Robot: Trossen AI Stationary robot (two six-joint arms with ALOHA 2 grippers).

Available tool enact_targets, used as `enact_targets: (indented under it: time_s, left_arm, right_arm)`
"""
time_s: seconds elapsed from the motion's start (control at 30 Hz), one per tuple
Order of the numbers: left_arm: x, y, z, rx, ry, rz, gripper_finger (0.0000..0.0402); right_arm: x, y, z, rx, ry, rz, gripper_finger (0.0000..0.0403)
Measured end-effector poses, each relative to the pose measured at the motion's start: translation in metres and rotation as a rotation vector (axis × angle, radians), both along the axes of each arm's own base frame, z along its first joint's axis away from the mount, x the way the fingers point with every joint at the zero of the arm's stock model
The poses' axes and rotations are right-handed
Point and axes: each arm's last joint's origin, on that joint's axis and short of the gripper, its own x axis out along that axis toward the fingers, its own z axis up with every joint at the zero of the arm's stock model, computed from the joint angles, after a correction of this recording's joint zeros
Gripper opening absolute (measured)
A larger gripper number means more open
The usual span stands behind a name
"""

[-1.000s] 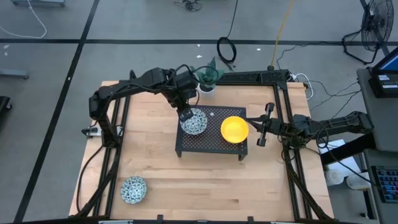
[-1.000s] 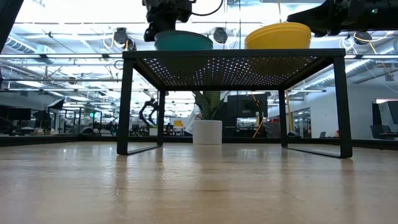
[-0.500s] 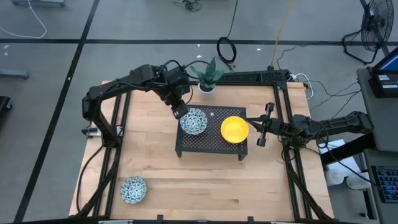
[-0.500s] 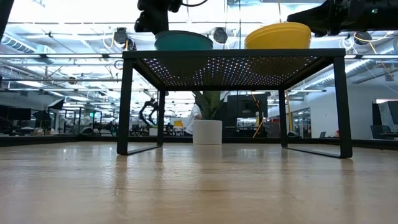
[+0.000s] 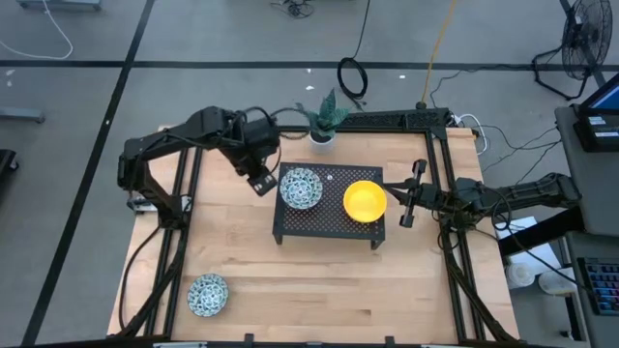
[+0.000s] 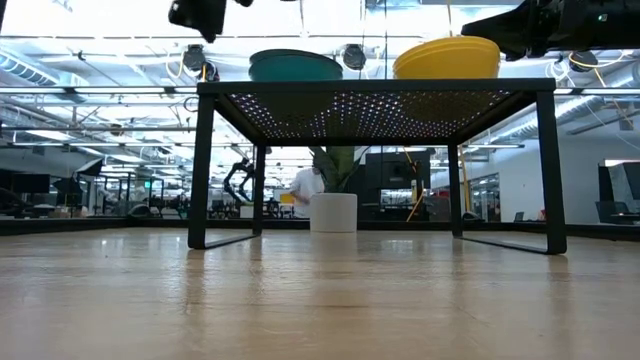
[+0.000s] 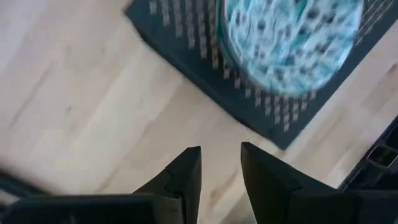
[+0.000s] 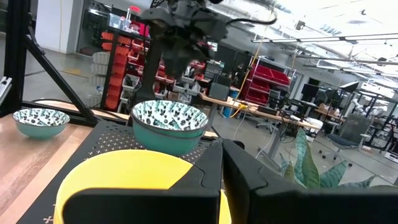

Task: Pick & Place Mini bowls
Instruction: Stack the blue patterned bowl on the blue patterned bowls on the shelf

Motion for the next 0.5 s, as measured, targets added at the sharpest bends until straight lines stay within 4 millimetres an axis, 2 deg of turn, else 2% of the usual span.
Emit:
enact_targets:
  time_s: [0.3, 0.5]
  left_arm:
    - [0.000, -0.052, 0.003, -0.032, 0.002, -0.024, 0.0115]
    - [-0.004, -0.105, 0.003, -0.041, 0.007, -0.061, 0.0115]
  right_arm:
    - [0.000, 0.000, 0.000, 0.000, 0.000, 0.001, 0.0000]
    - [0.000, 0.002, 0.000, 0.010, -0.006, 0.056, 0.0000]
